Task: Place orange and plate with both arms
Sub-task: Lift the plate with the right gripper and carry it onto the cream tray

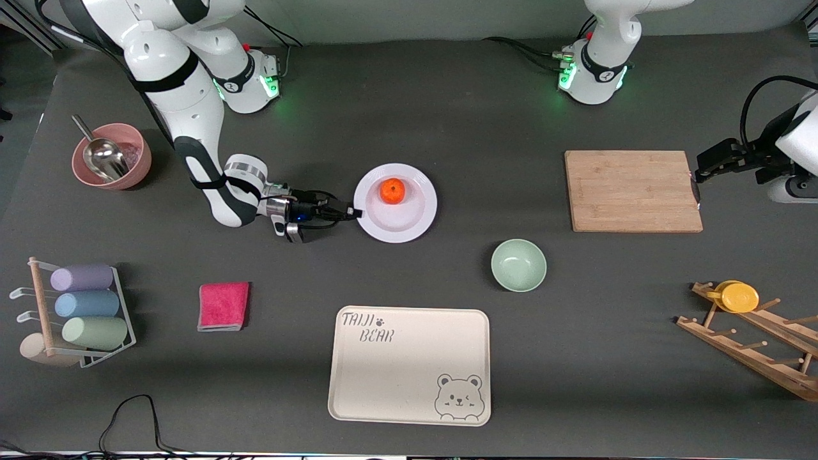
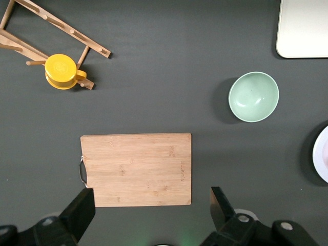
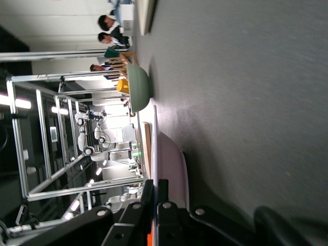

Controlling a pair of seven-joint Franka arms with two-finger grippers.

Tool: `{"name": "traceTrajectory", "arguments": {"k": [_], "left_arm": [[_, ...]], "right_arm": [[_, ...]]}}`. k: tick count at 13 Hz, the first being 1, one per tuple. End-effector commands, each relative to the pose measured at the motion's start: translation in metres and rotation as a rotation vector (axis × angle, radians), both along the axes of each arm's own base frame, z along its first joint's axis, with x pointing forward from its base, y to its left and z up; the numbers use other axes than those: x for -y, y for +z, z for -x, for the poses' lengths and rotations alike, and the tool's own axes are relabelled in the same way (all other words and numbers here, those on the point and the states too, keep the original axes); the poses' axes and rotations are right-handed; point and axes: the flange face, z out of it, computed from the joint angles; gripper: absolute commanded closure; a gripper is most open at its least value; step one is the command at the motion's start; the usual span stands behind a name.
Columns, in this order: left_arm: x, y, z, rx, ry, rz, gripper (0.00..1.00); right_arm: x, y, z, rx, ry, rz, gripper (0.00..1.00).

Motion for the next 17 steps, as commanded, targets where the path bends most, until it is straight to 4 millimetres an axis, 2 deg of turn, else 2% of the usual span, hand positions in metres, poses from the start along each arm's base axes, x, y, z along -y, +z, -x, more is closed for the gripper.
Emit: {"name": "traceTrajectory", "arguments": {"k": [1,3,6,11,15,17], "left_arm": [[0.002,0.003,0.007,-0.005,-0.018,0.003,0.0],[0.0,0.003,0.007,-0.005,-0.015,0.003,0.0],[0.001,0.003,0.007,-0.007,-0.02,0.006,0.0],[0.001,0.003,0.007,-0.008,-0.063,0.01,0.0],[0.001,0.004,0.007,-0.005,-0.061,0.01,0.0],[0.001,0.004,0.007,-0.005,-0.061,0.007,0.0]], "right_arm": [[0.007,0.022,-0.014,-0.127,-0.027,-0.012,1.0],[0.013,0.047,-0.037,-0.195,-0.046,-0.035,1.0],[0.016,0.079,-0.074,-0.183,-0.057,-0.054,1.0],[0.019,0.143,-0.16,-0.046,-0.055,-0.036,1.0],[0.017,0.159,-0.218,0.078,-0.062,-0.014,1.0],[0.019,0.151,-0.244,0.106,-0.076,-0.001,1.0]]}}
